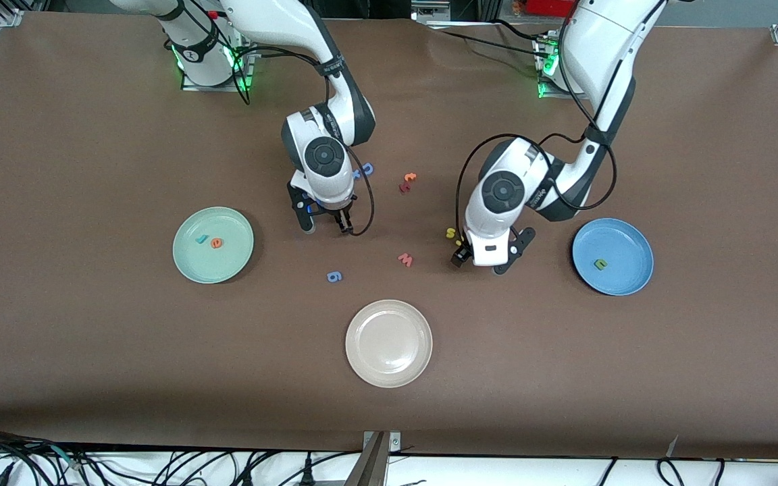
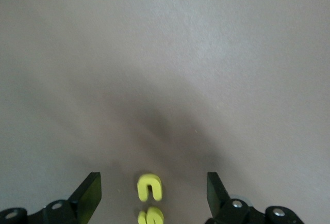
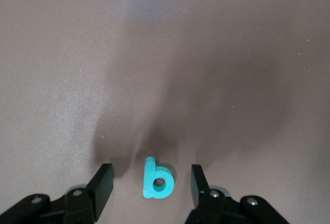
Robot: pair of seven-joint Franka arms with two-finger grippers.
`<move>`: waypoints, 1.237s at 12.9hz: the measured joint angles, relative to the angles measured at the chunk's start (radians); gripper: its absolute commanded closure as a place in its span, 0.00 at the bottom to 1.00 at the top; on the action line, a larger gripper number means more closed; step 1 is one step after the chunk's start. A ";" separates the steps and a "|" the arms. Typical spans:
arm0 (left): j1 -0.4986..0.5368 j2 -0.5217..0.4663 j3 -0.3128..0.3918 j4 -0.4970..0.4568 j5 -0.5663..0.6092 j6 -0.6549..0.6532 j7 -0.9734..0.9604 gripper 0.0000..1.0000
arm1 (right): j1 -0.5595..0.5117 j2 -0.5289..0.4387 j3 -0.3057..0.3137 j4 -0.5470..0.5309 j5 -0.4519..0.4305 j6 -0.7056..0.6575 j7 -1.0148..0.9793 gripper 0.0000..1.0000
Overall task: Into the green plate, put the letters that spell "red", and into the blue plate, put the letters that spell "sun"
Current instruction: 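Grasp the teal b with the right gripper while the left gripper grasps the c, then carry the b to the green plate while the left gripper carries the c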
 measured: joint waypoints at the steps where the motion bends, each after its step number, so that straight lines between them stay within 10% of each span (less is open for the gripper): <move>1: -0.011 0.001 -0.001 -0.011 0.033 0.009 -0.042 0.09 | 0.001 0.001 0.000 0.000 0.000 0.000 0.000 0.45; 7: -0.042 0.021 0.000 -0.032 0.052 0.036 -0.109 0.10 | 0.006 0.006 0.005 0.000 0.000 0.000 0.000 0.50; 11: -0.039 0.057 0.005 -0.033 0.052 0.058 -0.110 0.10 | 0.009 0.009 0.008 0.000 0.000 0.004 -0.002 0.93; 16: -0.039 0.060 0.006 -0.033 0.052 0.068 -0.112 0.11 | 0.010 0.008 0.007 0.002 0.000 0.006 -0.052 0.98</move>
